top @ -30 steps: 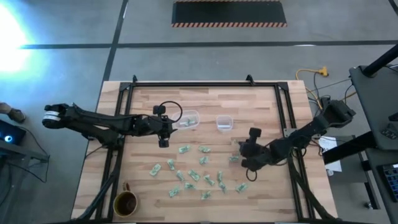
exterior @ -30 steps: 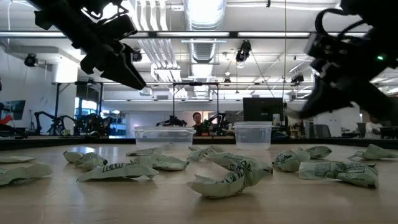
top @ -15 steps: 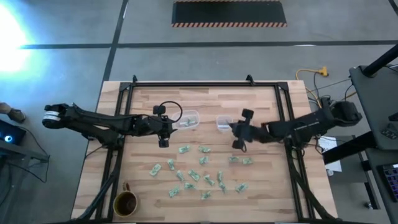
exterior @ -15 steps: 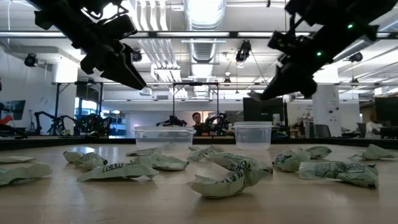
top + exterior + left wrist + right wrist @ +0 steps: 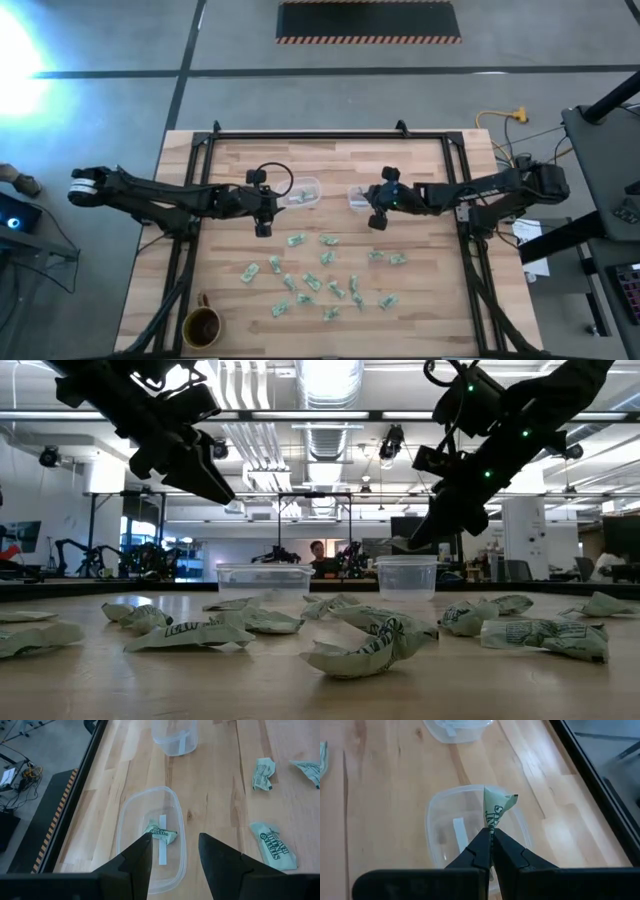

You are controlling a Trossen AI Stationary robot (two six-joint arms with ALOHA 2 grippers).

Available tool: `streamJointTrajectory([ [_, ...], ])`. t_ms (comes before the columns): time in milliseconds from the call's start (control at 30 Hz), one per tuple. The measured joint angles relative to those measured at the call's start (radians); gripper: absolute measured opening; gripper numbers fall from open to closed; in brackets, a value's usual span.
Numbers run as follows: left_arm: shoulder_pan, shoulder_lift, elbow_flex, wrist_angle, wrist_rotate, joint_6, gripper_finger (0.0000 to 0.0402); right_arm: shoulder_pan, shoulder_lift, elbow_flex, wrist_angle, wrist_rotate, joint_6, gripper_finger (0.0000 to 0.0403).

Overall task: Pick and place Stevia / Truvia into bins
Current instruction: Put the stevia packet into the transparent square container, then put the stevia packet into the transparent oval container

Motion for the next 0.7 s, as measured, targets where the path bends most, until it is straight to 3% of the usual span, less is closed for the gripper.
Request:
streamJointTrajectory([
  [200,0.000,0.000,0.000,0.000,0.000,0.000,0.0144,0.000,0.016,0.000,0.045,-0.001,-0.001,0.0022],
  [500,0.000,0.000,0.000,-0.003,0.002,-0.001,0.0144,-0.001,-0.003,0.001,0.046,0.007,-0.012,0.0110],
  [700,-0.001,0.000,0.000,-0.060,0.172,-0.040,0.0144,0.028,-0.062,0.002,0.043,0.008,-0.053,0.0139],
])
